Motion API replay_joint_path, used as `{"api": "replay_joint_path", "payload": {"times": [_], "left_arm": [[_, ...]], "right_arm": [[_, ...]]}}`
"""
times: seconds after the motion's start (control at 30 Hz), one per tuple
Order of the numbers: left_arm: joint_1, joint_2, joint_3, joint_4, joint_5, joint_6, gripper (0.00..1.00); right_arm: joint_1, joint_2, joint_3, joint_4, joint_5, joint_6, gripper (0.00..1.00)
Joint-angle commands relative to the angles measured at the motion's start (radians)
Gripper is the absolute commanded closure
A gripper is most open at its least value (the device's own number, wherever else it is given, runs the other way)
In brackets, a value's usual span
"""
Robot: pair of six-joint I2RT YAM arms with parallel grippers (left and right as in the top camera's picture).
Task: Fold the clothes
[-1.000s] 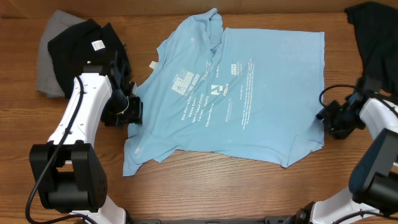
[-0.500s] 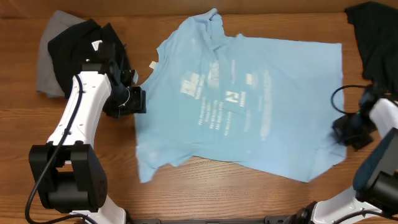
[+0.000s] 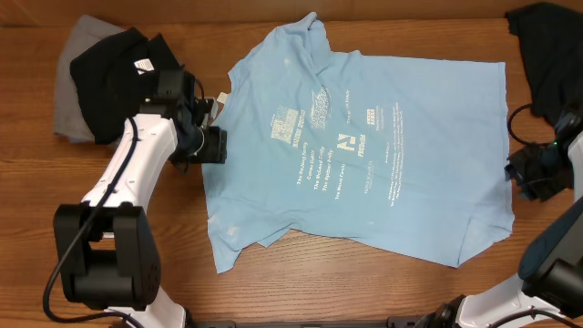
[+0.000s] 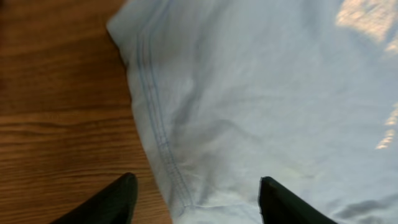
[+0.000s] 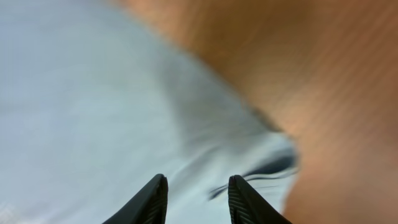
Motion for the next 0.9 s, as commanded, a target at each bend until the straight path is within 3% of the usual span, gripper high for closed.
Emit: {"api": "replay_joint_path", "payload": {"times": [0.0,0.13,0.2,0.23,0.37,0.6,0.77,0.87], "left_arm": [[0.003,0.067,-0.057,0.031,-0.040,0.014,0.46],[0.003,0.125,-0.059,0.034,-0.122,-0.028,0.72],[0.004,0.154,-0.059,0.028,-0.204,-0.064,0.91],[0.005,0.172,-0.061,0.019,-0.255,-0.100,0.96],[0.019,0.238,-0.076,-0.010,-0.304,-0.152,0.96],[0.111,0.263,-0.117,-0.057,-0.375,-0.310,0.96],[0.205,0.263,-0.117,-0.118,-0.334,-0.323,0.96],[0.218,0.262,-0.117,-0.127,-0.252,-0.261,0.95]], "right_arm": [[0.002,-0.063,0.028,0.011,-0.346,-0.229,0.64],[0.003,-0.083,0.028,0.010,-0.645,-0.444,0.60],[0.003,-0.086,0.028,0.005,-0.700,-0.466,0.58],[0.003,-0.086,0.028,-0.002,-0.705,-0.466,0.58],[0.004,-0.086,0.027,-0.042,-0.663,-0.449,0.57],[0.006,-0.086,-0.006,-0.023,-0.327,-0.216,0.53],[0.021,-0.086,-0.074,0.130,-0.323,-0.198,0.52],[0.042,-0.086,-0.125,0.295,-0.317,-0.198,0.51]]}}
